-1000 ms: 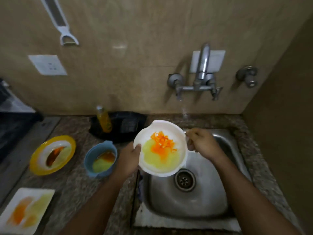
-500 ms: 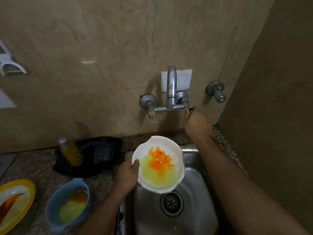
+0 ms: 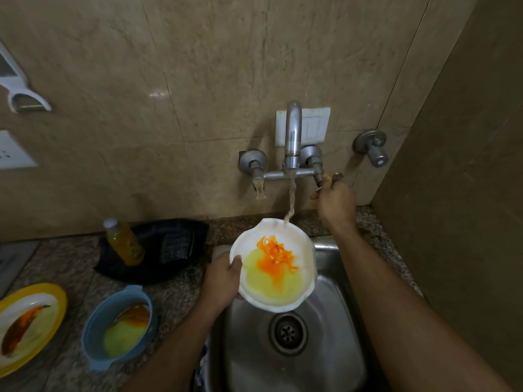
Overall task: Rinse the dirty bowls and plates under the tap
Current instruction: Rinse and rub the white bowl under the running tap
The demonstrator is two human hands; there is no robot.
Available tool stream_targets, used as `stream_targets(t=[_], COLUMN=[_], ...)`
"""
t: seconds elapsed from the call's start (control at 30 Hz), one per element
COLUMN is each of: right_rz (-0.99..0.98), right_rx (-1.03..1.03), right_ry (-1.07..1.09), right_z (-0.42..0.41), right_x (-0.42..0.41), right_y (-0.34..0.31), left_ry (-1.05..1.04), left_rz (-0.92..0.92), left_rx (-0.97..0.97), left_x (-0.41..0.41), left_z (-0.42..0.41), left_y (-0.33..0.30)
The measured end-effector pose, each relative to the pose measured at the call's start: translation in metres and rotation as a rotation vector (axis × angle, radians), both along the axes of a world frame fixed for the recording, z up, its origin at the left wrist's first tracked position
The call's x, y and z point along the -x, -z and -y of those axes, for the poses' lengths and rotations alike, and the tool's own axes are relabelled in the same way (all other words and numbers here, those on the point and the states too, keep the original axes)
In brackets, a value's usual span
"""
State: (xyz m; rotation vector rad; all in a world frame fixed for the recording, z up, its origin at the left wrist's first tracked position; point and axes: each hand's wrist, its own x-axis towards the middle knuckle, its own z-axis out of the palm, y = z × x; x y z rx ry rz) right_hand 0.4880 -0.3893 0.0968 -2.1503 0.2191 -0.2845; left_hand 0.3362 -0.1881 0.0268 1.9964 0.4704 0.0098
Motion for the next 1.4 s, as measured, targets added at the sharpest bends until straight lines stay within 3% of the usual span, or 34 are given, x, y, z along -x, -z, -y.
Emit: stream_targets(t=[0.23,0.4,0.5,0.57,0.7,0.8,1.0,1.1,1.17,1.3,1.4], right_rz=[-0.01,-0.068,0.072,0.191,-0.11,-0.176,-0.085,-0.161,-0.237,-0.124,-0.072], right_rx=[-0.023,-0.151,0.025,0.136,0.545,0.721,0.753,0.866,0.831,0.754,0.787], right_ry=[-0.004,-0.082,-0.022,-0.113,-0.594,-0.734,-1.038,-0.908,-0.833,-0.97,-1.065], right_z=[0.001,0.003,0.007,0.005,-0.002,-0.015,-0.015,0.011,0.003,-0.026,0.003], right_x=[-0.002,0.011,0.053,0.088,0.109,0.111,0.132,0.121,0.113,0.127,0.135], right_y=[0.003,0.0,0.013,0.028,0.063,0.08,0.092,0.097,0.098,0.095,0.097], left_ry=[-0.005,0.003,0.001,0.008,0.028,0.053,0.083,0.149,0.168,0.176,0.182], left_rz=[-0.001,0.007,0.009,0.005,0.014,0.007,-0.011,-0.04,-0.052,-0.024,-0.019], left_rx=[-0.025,-0.036,-0.026,-0.02,-0.053,-0.081,-0.105,0.028,0.062,-0.037,-0.114], left_x=[-0.003,-0.004,-0.005,-0.007,-0.011,-0.013,-0.015,-0.011,-0.011,-0.02,-0.023], left_z=[0.004,0.004,0.004,0.004,0.007,0.012,0.012,0.016,0.02,0.017,0.008], left_y=[0.005,0.01,0.013,0.02,0.024,0.022,0.02,0.023,0.024,0.024,0.028])
